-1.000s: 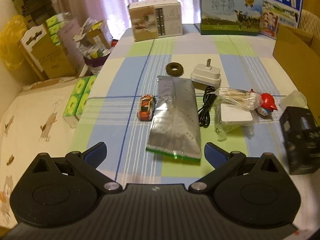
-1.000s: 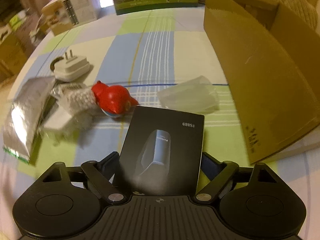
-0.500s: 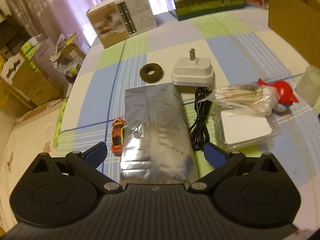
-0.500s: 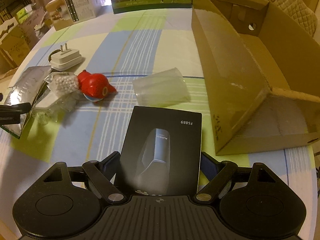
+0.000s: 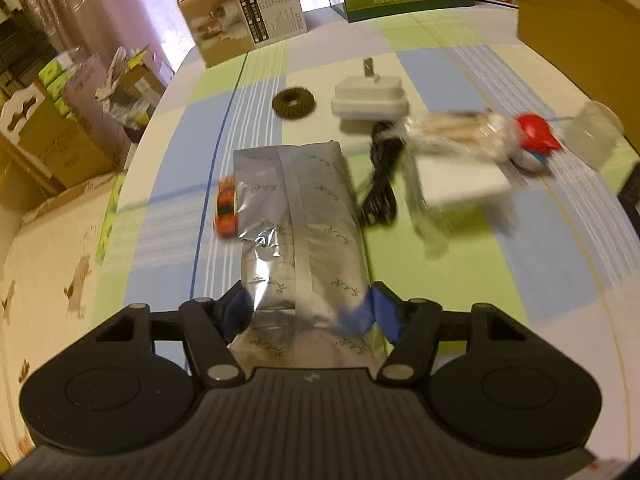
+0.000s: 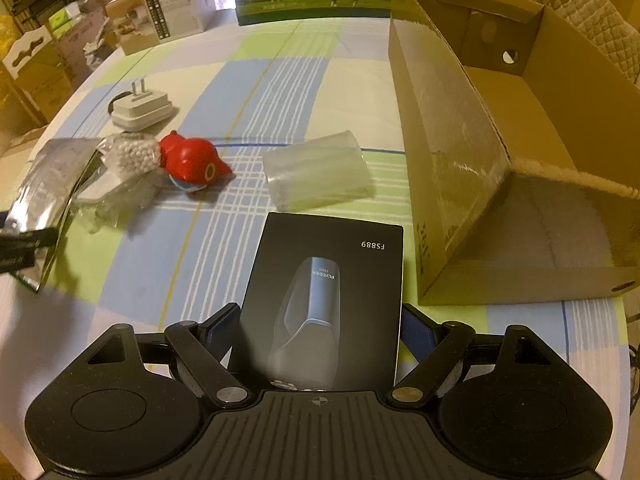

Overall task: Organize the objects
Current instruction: 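Grasp and lift the silver foil bag with the left tool while the right tool holds the black box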

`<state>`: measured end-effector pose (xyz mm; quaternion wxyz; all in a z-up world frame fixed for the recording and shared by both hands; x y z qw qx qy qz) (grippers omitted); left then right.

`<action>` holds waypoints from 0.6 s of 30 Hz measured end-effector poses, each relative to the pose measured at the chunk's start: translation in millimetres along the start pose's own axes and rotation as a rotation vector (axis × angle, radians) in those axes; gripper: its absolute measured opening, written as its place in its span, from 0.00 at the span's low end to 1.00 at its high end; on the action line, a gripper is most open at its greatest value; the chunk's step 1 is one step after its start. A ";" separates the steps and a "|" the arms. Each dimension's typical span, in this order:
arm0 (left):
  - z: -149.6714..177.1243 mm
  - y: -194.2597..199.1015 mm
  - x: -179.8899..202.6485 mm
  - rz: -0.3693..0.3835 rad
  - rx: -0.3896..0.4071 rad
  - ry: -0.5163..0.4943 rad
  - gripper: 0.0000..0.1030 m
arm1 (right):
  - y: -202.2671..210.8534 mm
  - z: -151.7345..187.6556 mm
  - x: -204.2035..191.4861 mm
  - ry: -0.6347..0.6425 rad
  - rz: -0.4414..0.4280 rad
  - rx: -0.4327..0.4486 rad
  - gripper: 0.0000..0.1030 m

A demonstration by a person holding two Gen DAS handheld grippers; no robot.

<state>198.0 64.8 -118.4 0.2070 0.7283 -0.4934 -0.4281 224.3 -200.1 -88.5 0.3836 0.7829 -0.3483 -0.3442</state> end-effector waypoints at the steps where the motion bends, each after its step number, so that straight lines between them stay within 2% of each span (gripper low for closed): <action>1: 9.0 8.1 -1.4 0.009 -0.006 0.010 0.59 | 1.8 2.4 0.2 0.005 -0.003 -0.004 0.79; 5: 41.4 39.8 -6.5 0.057 -0.039 0.047 0.59 | 8.5 13.7 -0.3 0.027 -0.016 -0.022 0.79; 9: 60.1 60.2 -12.3 0.096 -0.078 0.091 0.60 | 15.5 27.1 -1.9 0.030 -0.029 -0.041 0.79; 12: 57.8 64.4 -11.5 0.087 -0.066 0.091 0.73 | 16.1 33.1 -1.4 0.011 -0.034 -0.053 0.79; 16: 40.9 58.9 -6.8 0.069 -0.043 0.090 0.78 | 18.0 32.5 -2.7 0.012 -0.026 -0.037 0.79; 18: 31.9 50.8 -2.9 0.037 -0.056 0.083 0.78 | 16.3 30.0 -2.4 0.016 -0.017 -0.036 0.79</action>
Point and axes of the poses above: each gripper's, at about its wrist camera, not at the fingertips, and y roughly against the way its jaws point, x to its right, z to its underside, the point moved 2 cm from there along -y, roughly the way its jaws point, and after that the axes turned 14 degrees about -z, right-handed, at the moved point
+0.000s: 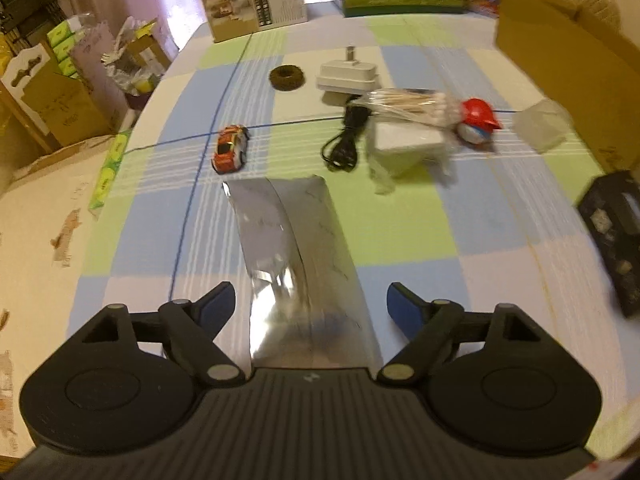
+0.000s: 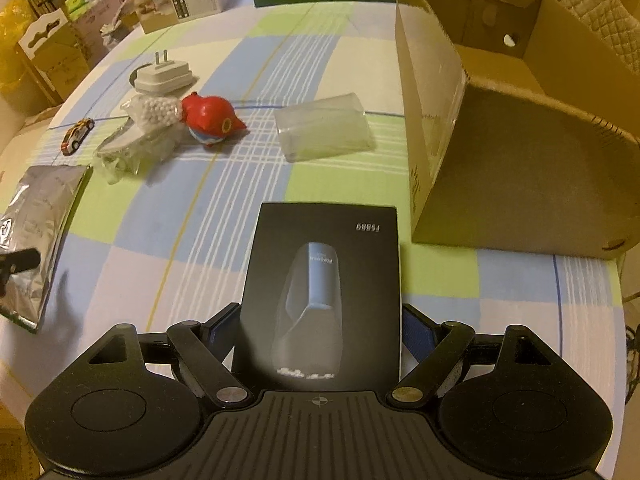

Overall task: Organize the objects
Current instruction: 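Grasp and lift the silver foil bag with the left tool while the right tool holds the black box, then carry the silver bag and black box over the cardboard box with both tools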

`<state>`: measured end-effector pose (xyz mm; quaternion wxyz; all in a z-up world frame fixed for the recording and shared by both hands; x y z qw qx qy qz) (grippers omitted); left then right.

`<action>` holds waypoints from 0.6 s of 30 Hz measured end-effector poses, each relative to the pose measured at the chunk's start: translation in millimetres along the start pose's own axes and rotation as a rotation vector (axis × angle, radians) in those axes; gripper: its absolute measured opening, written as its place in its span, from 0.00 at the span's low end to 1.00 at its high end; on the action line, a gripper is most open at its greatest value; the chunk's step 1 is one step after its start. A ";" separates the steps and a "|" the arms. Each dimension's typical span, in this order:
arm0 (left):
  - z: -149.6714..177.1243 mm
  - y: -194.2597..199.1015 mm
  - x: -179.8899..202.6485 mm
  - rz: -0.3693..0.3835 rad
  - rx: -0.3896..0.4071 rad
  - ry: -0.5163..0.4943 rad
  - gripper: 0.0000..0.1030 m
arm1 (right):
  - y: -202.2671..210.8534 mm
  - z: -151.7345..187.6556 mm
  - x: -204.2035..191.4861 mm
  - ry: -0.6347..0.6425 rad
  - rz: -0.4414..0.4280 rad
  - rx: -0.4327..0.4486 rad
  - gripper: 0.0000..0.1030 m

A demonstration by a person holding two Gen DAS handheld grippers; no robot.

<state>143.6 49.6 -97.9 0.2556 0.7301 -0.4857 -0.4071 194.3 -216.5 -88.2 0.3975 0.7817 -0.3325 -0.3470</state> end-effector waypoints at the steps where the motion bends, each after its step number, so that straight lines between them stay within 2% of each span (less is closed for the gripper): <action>1: -3.8 -4.1 1.9 -0.011 -0.001 -0.001 0.78 | -1.0 -1.5 0.4 0.002 0.004 0.003 0.79; 4: -11.3 -15.1 9.6 -0.040 -0.019 -0.016 0.77 | -4.8 -5.9 0.8 0.011 0.008 0.008 0.79; 5: -11.8 -18.4 12.9 -0.049 -0.022 -0.026 0.73 | -6.5 -6.9 0.1 0.018 0.008 0.009 0.79; 6: -11.3 -21.8 15.8 -0.057 -0.035 -0.034 0.68 | -8.0 -7.2 -0.3 0.022 0.009 0.005 0.79; 7: -9.9 -25.0 17.3 -0.065 -0.051 -0.033 0.59 | -9.2 -7.3 -0.5 0.027 0.013 0.000 0.78; 9: -7.4 -26.1 16.1 -0.056 -0.059 -0.009 0.52 | -9.3 -6.6 -1.4 0.043 0.013 -0.001 0.76; 10: -6.0 -24.8 15.0 -0.051 -0.061 0.002 0.44 | -8.7 -5.8 -2.0 0.050 0.006 -0.003 0.75; 11: -4.7 -23.3 14.4 -0.046 -0.066 0.009 0.41 | -8.2 -5.1 -2.6 0.058 0.000 -0.008 0.75; 15: -1.2 -10.5 10.8 -0.039 -0.056 0.030 0.34 | -1.6 -4.9 -5.5 0.069 -0.048 0.003 0.74; 18: -0.2 2.6 7.6 -0.029 -0.047 0.053 0.33 | 6.7 -8.9 -9.8 0.084 -0.083 0.017 0.74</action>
Point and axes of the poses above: each gripper's, at about its wrist camera, not at the fingertips, and y roughly against the way its jaws point, x to its right, z to its underside, the point moved 2 cm from there along -y, roughly the way its jaws point, and after that the axes turned 14 degrees about -z, right-handed, at the moved point
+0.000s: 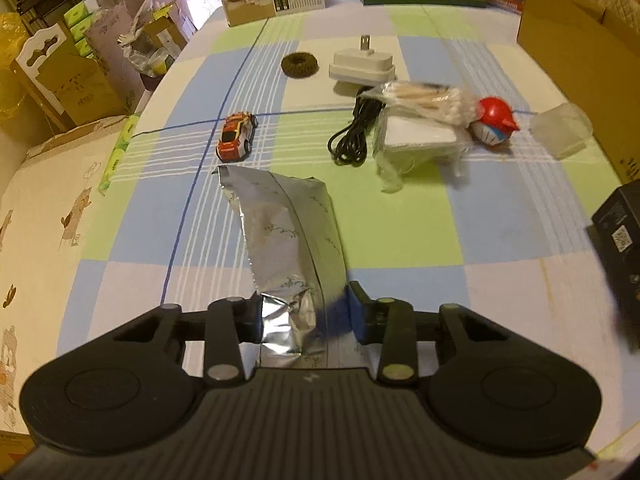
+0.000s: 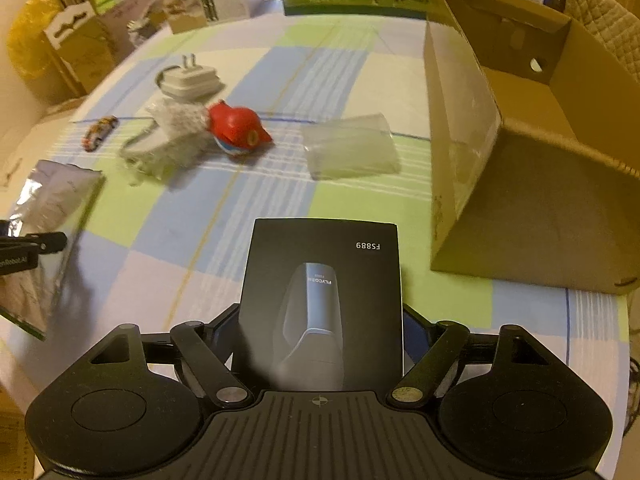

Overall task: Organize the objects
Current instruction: 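Carry the silver bag and black box over the cardboard box with both tools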

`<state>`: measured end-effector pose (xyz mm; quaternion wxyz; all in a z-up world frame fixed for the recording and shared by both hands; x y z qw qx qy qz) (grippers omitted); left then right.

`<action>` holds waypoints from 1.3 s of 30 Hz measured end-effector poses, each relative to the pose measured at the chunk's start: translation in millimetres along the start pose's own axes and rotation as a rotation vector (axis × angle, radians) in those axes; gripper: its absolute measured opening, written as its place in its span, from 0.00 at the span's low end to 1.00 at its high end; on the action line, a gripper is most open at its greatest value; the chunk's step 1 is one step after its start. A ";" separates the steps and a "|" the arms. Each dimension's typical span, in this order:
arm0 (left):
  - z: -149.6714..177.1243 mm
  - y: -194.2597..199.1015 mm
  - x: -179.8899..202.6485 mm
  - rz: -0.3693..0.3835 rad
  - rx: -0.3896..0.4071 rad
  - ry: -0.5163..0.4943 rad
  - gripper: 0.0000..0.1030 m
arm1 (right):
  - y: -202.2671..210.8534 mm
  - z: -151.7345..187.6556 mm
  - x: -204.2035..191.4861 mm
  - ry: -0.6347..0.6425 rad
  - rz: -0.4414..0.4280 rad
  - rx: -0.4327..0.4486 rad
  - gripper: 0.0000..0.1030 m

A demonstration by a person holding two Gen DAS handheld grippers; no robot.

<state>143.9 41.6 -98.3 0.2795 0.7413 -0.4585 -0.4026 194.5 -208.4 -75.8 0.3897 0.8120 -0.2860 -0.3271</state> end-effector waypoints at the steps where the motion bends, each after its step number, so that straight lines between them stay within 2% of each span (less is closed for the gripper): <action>1: 0.2 4.9 -0.3 0.002 0.007 0.005 0.33 | 2.8 -1.8 -1.8 0.006 -0.011 0.006 0.74; 9: -9.8 47.5 4.5 0.052 0.055 0.047 0.32 | 30.4 -17.1 -9.2 0.036 -0.083 0.054 0.74; 19: -60.3 103.6 39.1 0.186 0.185 0.045 0.32 | 81.1 -47.3 -4.0 0.075 -0.106 0.169 0.74; 28: -120.2 134.6 100.6 0.324 0.285 -0.008 0.32 | 124.9 -67.8 51.2 0.032 -0.021 0.278 0.74; 39: -180.4 154.7 191.2 0.416 0.357 -0.079 0.32 | 157.2 -84.3 124.5 -0.015 0.068 0.335 0.74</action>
Point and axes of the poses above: each gripper's, at about its wrist camera, not at the fingertips, and y roughly against the way its jaws point, x to its right, z to its underside, the point moved 2 cm from there along -y, roughly the way its jaws point, and after that the axes turned 14 degrees about -z, right-handed, at the moved point
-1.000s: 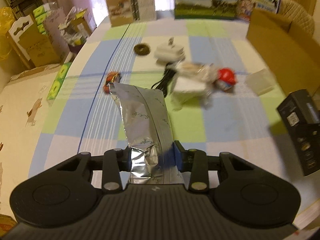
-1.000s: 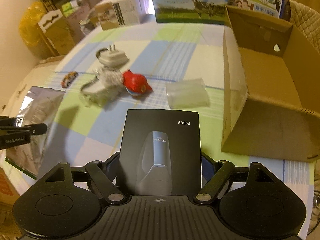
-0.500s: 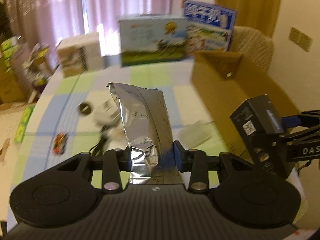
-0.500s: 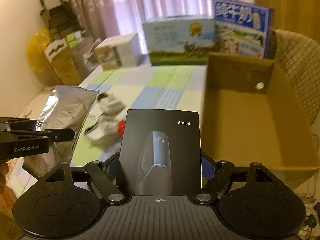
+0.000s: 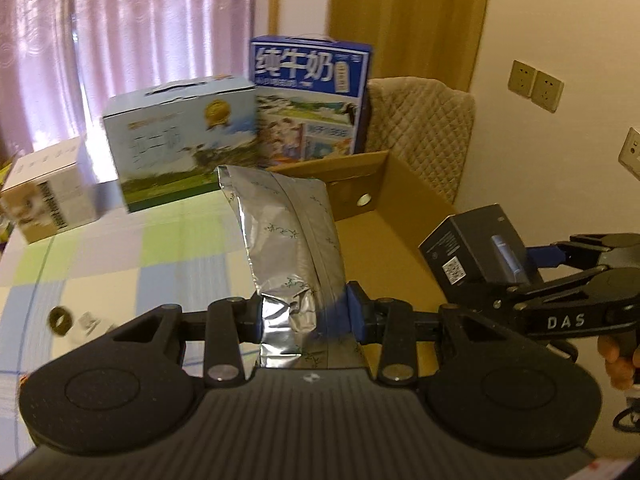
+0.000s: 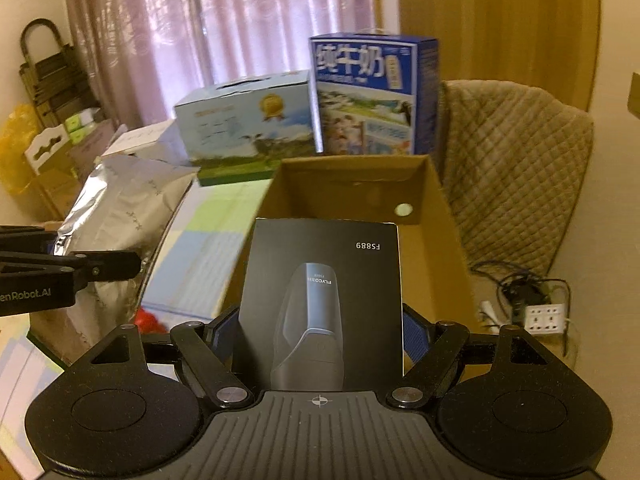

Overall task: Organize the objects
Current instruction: 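Carry the silver bag and black box over the cardboard box with both tools, then open the left tool to drop the silver bag into the cardboard box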

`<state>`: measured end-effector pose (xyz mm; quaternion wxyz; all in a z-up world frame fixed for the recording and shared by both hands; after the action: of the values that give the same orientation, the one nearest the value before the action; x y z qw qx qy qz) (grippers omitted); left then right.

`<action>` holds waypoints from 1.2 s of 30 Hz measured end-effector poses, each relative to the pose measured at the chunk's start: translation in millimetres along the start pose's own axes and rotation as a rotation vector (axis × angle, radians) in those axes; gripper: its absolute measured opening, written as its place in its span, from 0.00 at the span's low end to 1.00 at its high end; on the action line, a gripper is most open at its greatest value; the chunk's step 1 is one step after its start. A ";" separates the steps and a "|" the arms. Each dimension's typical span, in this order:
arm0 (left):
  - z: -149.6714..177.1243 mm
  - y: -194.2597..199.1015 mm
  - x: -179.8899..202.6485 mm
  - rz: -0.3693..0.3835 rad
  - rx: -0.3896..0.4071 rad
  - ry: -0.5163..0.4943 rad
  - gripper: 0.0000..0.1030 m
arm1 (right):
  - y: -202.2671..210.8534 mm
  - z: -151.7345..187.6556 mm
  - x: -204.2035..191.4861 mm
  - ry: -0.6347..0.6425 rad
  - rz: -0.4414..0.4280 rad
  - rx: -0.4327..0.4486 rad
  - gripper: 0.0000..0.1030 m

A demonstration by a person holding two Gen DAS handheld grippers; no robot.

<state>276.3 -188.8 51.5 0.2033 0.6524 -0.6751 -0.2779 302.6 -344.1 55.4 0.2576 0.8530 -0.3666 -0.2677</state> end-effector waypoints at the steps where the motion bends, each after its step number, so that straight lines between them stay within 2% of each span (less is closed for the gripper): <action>1: -2.9 -3.9 6.5 0.010 -0.002 0.000 0.32 | 1.4 -0.4 5.1 -0.002 0.003 0.001 0.74; 11: -23.0 -37.1 54.8 0.051 -0.013 -0.020 0.32 | -9.7 -16.8 48.7 -0.047 0.020 0.006 0.74; 19: -25.6 -68.2 76.1 0.049 -0.076 -0.016 0.33 | -24.8 -17.2 70.4 -0.075 0.022 -0.028 0.74; 23: -19.8 -81.9 80.5 0.056 -0.111 -0.012 0.26 | -30.9 -15.2 76.7 -0.081 0.015 -0.047 0.74; 30: -11.0 -95.1 81.2 0.051 -0.156 -0.022 0.33 | -39.0 -11.7 81.1 -0.095 0.008 -0.071 0.74; 36: -9.9 -93.4 77.5 0.041 -0.156 -0.025 0.40 | -43.3 -8.8 84.0 -0.109 0.011 -0.086 0.74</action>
<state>349.2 -266.3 -7.7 0.2505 0.6172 -0.6671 -0.3335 378.7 -380.1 11.8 0.2754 0.8233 -0.3729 -0.3276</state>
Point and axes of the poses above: each gripper's, at about its wrist camera, not at the fingertips, and y roughly against the way its jaws point, x to its right, z to its underside, the point moved 2 cm from there along -y, roughly the way its jaws point, and after that the axes turned 14 degrees about -z, right-handed, at the moved point
